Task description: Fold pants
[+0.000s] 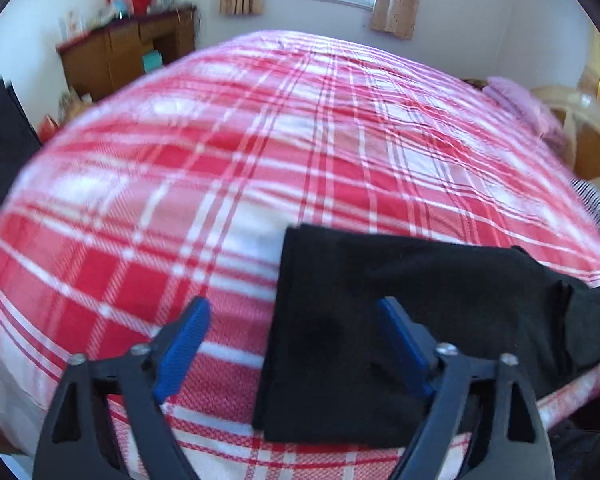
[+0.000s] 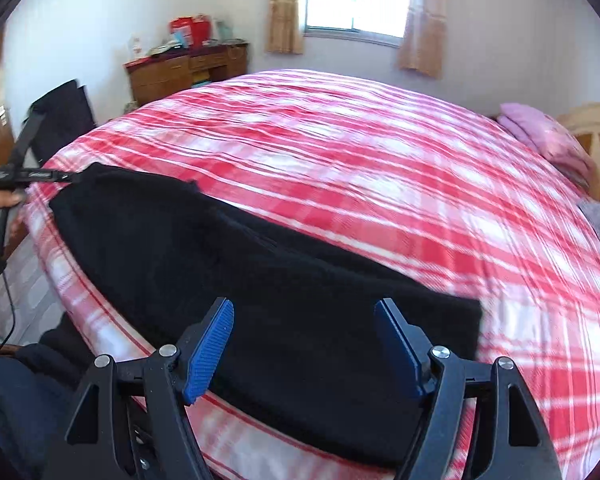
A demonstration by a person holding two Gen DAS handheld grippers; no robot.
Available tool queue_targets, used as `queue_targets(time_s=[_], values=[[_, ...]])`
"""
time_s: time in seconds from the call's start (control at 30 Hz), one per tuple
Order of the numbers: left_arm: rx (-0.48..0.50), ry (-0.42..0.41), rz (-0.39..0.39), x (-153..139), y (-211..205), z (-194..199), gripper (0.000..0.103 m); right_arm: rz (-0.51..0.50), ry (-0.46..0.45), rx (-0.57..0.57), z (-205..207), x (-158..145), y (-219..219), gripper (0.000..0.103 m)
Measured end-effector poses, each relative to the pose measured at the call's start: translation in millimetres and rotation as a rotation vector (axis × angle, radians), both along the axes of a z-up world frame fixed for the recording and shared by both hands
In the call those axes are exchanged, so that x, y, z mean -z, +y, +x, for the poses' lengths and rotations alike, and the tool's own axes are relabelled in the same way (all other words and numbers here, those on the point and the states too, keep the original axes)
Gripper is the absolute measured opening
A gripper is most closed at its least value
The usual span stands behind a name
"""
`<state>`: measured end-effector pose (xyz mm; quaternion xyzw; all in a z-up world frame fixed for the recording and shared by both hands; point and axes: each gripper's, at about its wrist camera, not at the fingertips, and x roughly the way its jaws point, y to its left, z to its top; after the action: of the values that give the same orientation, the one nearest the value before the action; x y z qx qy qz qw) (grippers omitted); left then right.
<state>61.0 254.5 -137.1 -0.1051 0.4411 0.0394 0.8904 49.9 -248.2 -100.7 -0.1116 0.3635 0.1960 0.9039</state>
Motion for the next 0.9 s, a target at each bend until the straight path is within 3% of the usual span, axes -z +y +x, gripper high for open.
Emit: queue_targets(time_s=[0.07,0.17,0.3,0.33,0.4,0.7,0.9], values=[[0.010,0.004,-0.075,6.8,4.9,3.3,0.061,0.019,0.008,0.044,-1.4,4.9,-16.7,0.074],[0.025,-0.016,-0.121,8.0,-2.4,3.9,0.059,0.080,0.041,0.111,5.5,10.4,-41.7,0.074],[0.056,-0.011,-0.081,15.5,-13.8,5.8,0.055,0.159,0.074,0.209,18.5,19.6,-67.8,0.074],[0.055,-0.011,-0.075,15.0,-13.5,5.5,0.049,0.172,0.080,0.226,19.1,20.7,-71.6,0.074],[0.056,-0.008,-0.124,10.1,-8.7,4.4,0.021,0.201,0.087,0.249,21.2,21.9,-78.3,0.074],[0.107,-0.076,-0.221,-33.3,-15.5,-7.6,0.018,0.238,0.056,0.311,22.3,14.9,-94.2,0.074],[0.195,-0.150,-0.282,-68.6,-47.4,-15.0,0.018,0.236,0.058,0.316,23.6,14.1,-98.2,0.074]])
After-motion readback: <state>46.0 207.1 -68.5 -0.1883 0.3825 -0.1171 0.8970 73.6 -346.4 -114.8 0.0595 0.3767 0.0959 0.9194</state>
